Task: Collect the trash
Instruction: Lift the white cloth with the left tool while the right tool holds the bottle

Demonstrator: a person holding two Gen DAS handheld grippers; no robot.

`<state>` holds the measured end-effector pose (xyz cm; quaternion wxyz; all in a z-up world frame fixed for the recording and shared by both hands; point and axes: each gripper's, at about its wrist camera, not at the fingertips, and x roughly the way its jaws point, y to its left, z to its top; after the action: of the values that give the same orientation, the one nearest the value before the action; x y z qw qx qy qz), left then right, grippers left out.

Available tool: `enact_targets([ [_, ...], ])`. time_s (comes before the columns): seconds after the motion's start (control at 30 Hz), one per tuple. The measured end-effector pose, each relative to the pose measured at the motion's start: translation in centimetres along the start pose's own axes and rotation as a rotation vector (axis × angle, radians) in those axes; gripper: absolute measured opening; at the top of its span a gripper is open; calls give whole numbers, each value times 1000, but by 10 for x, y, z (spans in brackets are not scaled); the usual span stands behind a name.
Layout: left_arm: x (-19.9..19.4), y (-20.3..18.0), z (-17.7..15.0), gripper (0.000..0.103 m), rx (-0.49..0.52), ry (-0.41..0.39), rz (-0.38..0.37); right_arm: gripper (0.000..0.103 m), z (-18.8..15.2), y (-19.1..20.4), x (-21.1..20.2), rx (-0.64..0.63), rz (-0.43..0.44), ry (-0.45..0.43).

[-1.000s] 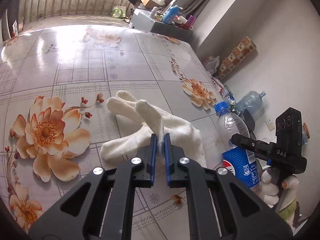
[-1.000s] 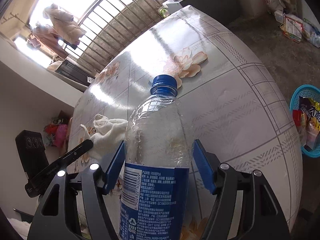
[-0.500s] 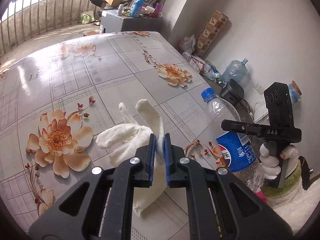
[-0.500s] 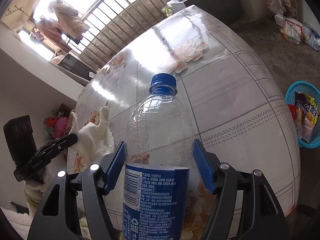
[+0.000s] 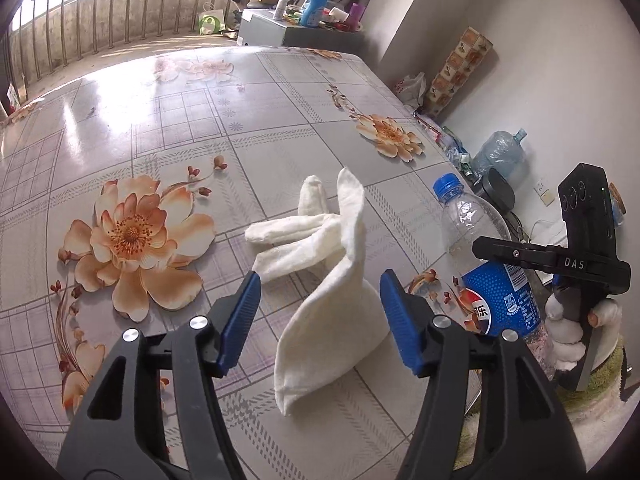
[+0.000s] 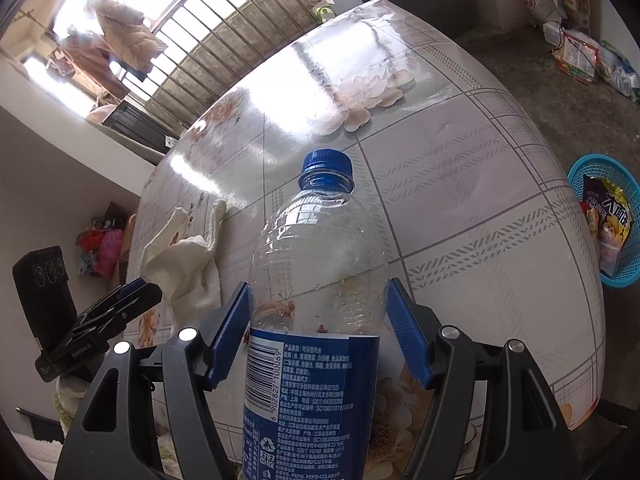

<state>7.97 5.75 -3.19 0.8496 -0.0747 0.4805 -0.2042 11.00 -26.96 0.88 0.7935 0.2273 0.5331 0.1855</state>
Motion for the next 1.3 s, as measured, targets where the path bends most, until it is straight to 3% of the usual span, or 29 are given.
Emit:
enact_targets([
  [0.27,18,4,-5,56,-58,31,-59,72,-3,6,2,-33,-88,28],
  [0.8,24,-29,-2,19,46,-26,82,73,-18,13,-4,-89,-144,54],
  [1.13,25,-43,-5,13,111,-45,153,73,-22,11,-5,-74,-134,38],
  [1.3,23,-46,-5,11,125,-57,174,65,-23,15,-3,-93,-126,35],
])
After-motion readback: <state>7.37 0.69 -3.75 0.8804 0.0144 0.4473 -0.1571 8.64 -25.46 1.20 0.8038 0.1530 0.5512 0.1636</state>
